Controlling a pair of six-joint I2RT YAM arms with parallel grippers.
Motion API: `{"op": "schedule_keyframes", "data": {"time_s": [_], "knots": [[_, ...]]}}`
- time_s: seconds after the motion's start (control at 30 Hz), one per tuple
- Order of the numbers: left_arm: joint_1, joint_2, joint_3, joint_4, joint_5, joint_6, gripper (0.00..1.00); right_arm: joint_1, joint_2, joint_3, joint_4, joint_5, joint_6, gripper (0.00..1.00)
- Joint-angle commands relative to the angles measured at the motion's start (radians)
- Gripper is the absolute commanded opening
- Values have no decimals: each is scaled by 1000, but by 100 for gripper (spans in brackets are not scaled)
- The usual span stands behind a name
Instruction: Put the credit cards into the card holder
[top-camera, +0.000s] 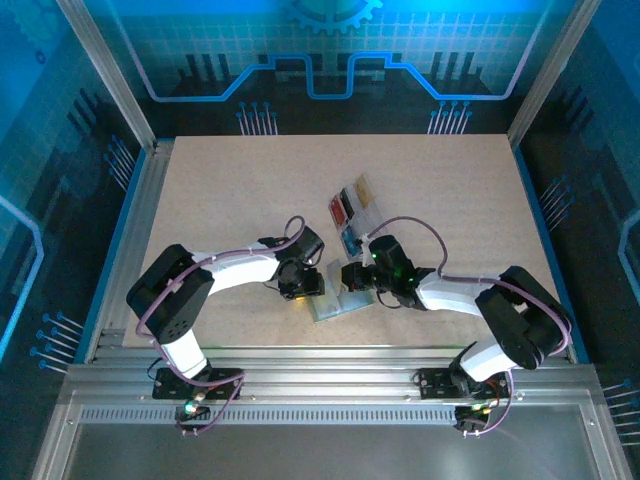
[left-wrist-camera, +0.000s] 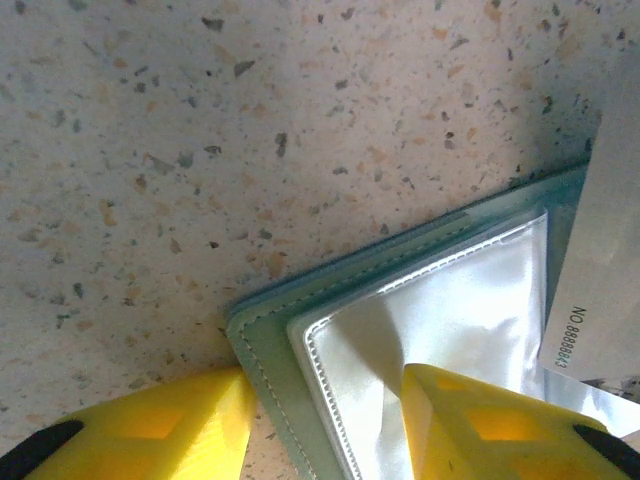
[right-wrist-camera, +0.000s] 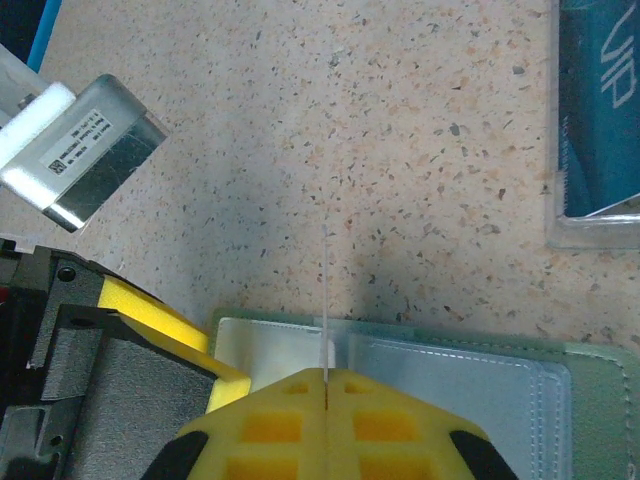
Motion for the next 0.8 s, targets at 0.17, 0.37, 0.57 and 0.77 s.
{"op": "schedule_keyframes", "data": {"time_s": [0.17, 0.37, 0.57, 0.77], "knots": [[-21, 56, -39, 40, 12, -10, 44, 10, 29, 2, 21, -43, 45, 0], [-22, 55, -42, 45, 12, -9, 44, 2, 67, 9, 51, -83, 91, 0], [-21, 55, -49, 47, 12, -9, 43, -15, 91, 18, 46, -101, 123, 0], [-21, 48, -63, 52, 10, -11, 43, -35, 113, 30, 16, -112, 166, 0]]}}
